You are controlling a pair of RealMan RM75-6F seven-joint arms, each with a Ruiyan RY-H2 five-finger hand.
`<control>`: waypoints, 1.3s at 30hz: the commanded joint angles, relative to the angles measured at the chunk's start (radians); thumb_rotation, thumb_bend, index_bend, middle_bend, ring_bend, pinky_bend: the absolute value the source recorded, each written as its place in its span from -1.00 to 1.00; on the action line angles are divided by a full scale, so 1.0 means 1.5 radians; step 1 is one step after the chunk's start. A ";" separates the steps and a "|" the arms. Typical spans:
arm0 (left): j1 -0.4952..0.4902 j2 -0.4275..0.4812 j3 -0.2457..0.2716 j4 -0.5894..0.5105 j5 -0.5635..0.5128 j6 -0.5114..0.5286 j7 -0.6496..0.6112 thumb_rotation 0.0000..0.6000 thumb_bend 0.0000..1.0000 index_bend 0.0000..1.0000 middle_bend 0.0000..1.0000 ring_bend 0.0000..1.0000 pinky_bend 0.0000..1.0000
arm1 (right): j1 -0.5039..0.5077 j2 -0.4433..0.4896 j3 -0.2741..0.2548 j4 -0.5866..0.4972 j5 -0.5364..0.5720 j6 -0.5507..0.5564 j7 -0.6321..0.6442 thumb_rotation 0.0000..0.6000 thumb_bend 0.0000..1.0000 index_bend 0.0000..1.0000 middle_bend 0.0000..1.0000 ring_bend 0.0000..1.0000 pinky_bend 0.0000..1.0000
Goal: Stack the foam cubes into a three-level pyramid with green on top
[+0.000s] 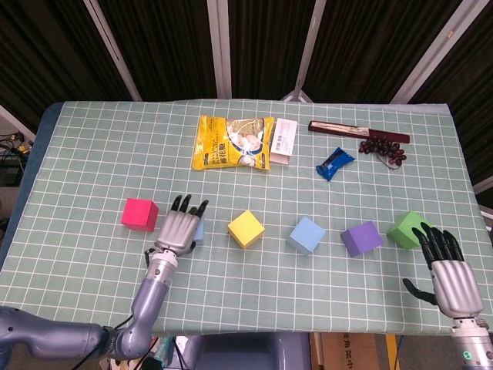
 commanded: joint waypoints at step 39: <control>-0.187 -0.100 -0.062 0.214 -0.078 -0.141 -0.044 1.00 -0.28 -1.00 -0.38 -1.00 -1.00 | -0.002 0.017 0.003 -0.022 0.022 -0.016 0.040 1.00 -0.56 -1.00 -1.00 -1.00 -0.95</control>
